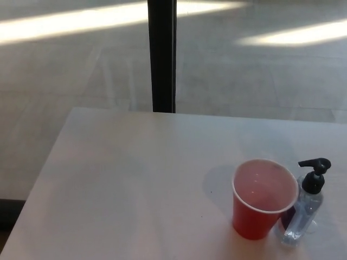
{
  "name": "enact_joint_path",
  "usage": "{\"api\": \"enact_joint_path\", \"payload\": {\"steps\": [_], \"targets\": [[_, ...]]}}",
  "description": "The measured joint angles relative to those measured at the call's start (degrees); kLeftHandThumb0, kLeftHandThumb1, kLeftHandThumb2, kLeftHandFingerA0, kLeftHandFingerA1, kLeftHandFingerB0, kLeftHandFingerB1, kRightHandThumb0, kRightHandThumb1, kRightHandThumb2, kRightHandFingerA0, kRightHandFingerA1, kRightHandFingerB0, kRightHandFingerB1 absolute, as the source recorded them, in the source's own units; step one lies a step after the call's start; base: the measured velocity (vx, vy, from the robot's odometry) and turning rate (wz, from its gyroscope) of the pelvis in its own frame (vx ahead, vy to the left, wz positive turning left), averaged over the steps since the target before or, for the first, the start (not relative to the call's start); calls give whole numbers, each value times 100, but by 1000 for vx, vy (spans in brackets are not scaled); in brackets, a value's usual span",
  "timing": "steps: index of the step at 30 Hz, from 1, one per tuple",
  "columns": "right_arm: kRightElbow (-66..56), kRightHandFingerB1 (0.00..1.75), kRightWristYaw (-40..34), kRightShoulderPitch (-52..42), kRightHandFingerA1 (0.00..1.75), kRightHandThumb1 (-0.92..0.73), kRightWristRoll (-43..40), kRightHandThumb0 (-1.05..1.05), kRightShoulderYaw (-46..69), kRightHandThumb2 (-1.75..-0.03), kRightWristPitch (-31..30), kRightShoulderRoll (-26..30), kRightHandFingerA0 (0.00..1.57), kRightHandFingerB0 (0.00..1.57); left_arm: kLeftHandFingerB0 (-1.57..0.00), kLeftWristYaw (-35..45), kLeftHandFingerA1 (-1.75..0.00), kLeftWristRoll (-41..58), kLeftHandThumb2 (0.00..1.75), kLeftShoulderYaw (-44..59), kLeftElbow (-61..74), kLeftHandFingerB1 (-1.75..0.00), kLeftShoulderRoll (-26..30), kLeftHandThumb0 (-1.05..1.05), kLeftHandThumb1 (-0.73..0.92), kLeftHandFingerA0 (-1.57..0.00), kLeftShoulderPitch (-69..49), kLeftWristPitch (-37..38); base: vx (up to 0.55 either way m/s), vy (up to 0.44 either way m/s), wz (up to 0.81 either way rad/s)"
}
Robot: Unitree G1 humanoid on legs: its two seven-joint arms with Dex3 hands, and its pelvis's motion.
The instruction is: The robot uses its right hand fist to press the hand soap kept in the middle of the table to get liquid hand soap out
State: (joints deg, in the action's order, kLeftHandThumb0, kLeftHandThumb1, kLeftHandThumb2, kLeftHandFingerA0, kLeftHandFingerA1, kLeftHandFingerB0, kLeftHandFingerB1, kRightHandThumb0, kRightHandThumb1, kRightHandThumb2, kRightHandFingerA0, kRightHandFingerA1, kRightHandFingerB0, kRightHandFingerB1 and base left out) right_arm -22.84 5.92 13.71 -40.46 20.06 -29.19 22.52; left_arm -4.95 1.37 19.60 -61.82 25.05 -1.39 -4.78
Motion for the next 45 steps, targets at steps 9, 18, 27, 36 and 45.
{"api": "enact_joint_path", "payload": {"steps": [9,18,27,36,45], "targets": [[14,160,273,-16,175,-56,-40,-15,-446,-126,-144,-59,97,76,-47,-39,-85,13,96,2,-26,-73,0,-21,44,-69,36,0,0,0,0],[143,169,342,21,175,-52,124,-14,-688,-130,-139,-131,101,73,-48,-51,-86,7,97,-25,27,-74,0,-21,45,-71,-65,0,0,0,0],[250,170,394,13,175,-57,272,-16,-708,-123,-135,-209,101,70,-51,-51,-86,12,96,-32,-31,-75,0,-23,44,-71,-44,0,0,0,0],[370,159,400,-158,175,-57,465,-13,-783,-124,-130,-285,99,79,-48,-52,-85,61,97,-25,33,-74,0,-22,44,-70,-46,0,0,0,0],[458,166,420,-225,175,-51,520,-14,-786,-132,-80,-414,100,72,-50,-51,-85,115,96,-50,-12,-75,0,-21,45,-69,3,0,0,0,0]]}}
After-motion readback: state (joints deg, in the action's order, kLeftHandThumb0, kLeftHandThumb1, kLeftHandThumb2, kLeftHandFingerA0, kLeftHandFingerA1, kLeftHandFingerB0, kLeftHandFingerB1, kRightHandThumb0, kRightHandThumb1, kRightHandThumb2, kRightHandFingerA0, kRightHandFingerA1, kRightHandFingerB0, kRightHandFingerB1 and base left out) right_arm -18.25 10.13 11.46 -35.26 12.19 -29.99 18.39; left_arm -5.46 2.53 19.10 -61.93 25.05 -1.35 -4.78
